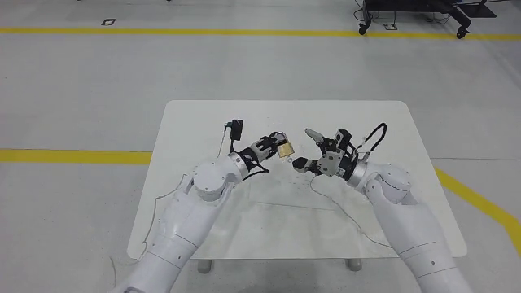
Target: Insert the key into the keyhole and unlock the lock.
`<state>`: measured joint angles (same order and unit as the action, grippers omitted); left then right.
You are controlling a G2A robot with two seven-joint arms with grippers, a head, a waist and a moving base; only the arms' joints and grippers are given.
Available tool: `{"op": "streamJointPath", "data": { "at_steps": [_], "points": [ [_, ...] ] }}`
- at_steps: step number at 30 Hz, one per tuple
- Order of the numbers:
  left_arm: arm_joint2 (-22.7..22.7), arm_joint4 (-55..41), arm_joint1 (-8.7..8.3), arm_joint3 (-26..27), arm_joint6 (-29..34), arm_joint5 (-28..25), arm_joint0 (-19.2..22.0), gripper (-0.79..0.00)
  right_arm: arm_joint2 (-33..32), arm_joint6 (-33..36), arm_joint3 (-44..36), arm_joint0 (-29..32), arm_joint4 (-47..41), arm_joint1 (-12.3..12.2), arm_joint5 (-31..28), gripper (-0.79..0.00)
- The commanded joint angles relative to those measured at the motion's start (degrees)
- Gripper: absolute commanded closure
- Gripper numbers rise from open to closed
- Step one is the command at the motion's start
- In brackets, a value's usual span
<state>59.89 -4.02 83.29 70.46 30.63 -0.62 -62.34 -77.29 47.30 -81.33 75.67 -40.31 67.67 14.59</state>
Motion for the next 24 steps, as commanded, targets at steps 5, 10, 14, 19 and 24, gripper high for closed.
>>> {"op": "streamJointPath", "data": {
  "at_steps": [5, 10, 14, 19, 24],
  "points": [
    [-2.9, 10.3, -1.14, 1.4, 10.4, 7.7, 0.8, 0.0, -4.0, -3.8, -5.2, 2.1, 11.9, -1.5, -1.4, -0.785],
    [-5.2, 16.0, -1.72, 1.4, 15.5, 10.1, 1.1, 0.0, -4.0, -3.8, -5.2, 2.1, 11.9, -1.5, -1.4, -0.785],
    [-6.9, 19.0, -1.84, 0.4, 16.9, 10.5, 1.5, -0.166, -4.0, -3.8, -5.2, 2.1, 11.9, -1.5, -1.4, -0.785],
    [-7.9, 19.3, -1.67, -1.1, 16.6, 10.7, 2.0, -0.332, -4.0, -3.8, -5.2, 2.1, 11.9, -1.5, -1.4, -0.785],
    [-6.9, 17.5, -1.56, -1.2, 13.2, 10.6, 2.2, -0.354, -4.0, -3.8, -5.2, 2.1, 11.9, -1.5, -1.4, -0.785]
  ]
}}
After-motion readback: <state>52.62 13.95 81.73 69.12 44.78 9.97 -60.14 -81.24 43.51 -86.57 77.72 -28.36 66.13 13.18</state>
